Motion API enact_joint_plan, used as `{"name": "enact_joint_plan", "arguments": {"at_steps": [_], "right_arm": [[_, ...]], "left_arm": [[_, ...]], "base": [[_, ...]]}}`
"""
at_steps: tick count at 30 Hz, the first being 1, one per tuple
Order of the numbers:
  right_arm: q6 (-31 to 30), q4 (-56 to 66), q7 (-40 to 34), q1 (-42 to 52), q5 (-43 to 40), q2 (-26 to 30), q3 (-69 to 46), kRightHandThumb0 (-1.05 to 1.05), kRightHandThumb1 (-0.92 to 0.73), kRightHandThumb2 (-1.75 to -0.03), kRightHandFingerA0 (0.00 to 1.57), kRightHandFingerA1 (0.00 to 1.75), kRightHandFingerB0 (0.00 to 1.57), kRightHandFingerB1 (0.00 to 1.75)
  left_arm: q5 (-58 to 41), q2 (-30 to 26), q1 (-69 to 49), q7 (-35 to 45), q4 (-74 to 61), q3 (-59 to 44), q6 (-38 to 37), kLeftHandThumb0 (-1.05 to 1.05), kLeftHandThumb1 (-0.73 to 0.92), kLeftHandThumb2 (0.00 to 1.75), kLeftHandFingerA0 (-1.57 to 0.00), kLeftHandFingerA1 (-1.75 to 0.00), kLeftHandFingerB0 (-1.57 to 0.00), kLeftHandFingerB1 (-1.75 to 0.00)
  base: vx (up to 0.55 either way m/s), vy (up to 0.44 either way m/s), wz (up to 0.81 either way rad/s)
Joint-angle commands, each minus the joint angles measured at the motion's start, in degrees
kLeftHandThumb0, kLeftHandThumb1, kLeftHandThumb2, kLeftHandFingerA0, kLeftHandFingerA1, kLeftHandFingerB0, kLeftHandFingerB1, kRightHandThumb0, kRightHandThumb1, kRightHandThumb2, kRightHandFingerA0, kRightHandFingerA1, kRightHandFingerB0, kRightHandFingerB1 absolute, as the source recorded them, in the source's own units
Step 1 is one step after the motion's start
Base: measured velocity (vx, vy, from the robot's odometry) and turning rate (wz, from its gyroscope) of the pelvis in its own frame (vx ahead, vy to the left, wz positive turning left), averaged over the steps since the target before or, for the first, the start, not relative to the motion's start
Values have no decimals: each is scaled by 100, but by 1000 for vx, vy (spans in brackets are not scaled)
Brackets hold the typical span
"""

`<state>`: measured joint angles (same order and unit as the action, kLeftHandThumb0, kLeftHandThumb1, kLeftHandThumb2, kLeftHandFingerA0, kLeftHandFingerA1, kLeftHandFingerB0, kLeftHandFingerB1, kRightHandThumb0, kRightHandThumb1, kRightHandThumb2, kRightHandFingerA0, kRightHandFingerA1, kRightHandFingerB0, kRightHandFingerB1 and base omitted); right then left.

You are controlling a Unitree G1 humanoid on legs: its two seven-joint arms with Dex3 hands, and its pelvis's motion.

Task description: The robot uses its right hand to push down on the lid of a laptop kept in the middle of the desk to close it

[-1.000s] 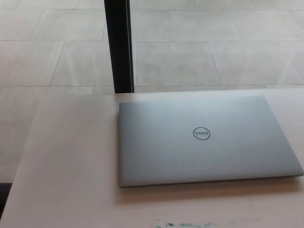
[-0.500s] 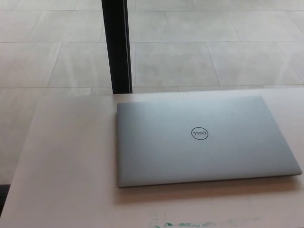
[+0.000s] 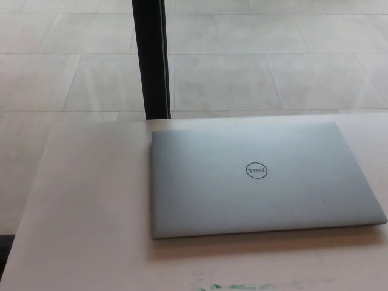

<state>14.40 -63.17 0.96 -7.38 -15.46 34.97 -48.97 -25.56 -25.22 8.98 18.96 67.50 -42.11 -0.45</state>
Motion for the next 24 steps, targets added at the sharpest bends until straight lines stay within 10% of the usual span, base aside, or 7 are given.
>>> {"name": "enact_joint_plan", "arguments": {"at_steps": [1,10,11,17,19,20,24], "right_arm": [[135,18,-52,50,-245,36,84,-90,-81,-63,1,112,0,86],[75,77,-19,88,-363,54,186,-88,-78,-67,0,97,0,86],[60,81,-39,82,-386,53,182,-88,-78,-67,0,102,0,88],[48,82,-55,81,-430,68,250,-88,-78,-67,0,98,0,86],[74,70,-85,79,-402,84,304,-89,-80,-65,0,89,0,84],[86,40,-73,75,-408,95,316,-90,-74,-68,0,95,0,83],[148,-74,-22,60,-452,114,327,-92,-74,-67,0,93,1,83]], "left_arm": [[-83,-128,-33,-21,5,24,-51,-105,84,74,-33,-45,-24,-37],[-128,-124,-59,-7,-40,31,-31,-105,83,72,-32,-44,-25,-37],[-124,-127,-53,-31,-27,33,-32,-105,58,115,-28,-51,-20,-44],[-132,-128,-65,11,-10,38,-63,-105,59,115,-28,-51,-20,-44],[-133,-121,-57,-41,-11,39,-44,-105,85,74,-34,-44,-26,-37],[-131,-119,-55,-49,-9,42,-48,-105,59,116,-28,-51,-20,-44],[-132,-124,-65,-7,-3,60,-60,-105,59,115,-27,-51,-20,-44]], "base": [[0,0,0],[0,0,0],[0,0,0],[0,0,0],[0,0,0],[0,0,0],[0,0,0]]}}
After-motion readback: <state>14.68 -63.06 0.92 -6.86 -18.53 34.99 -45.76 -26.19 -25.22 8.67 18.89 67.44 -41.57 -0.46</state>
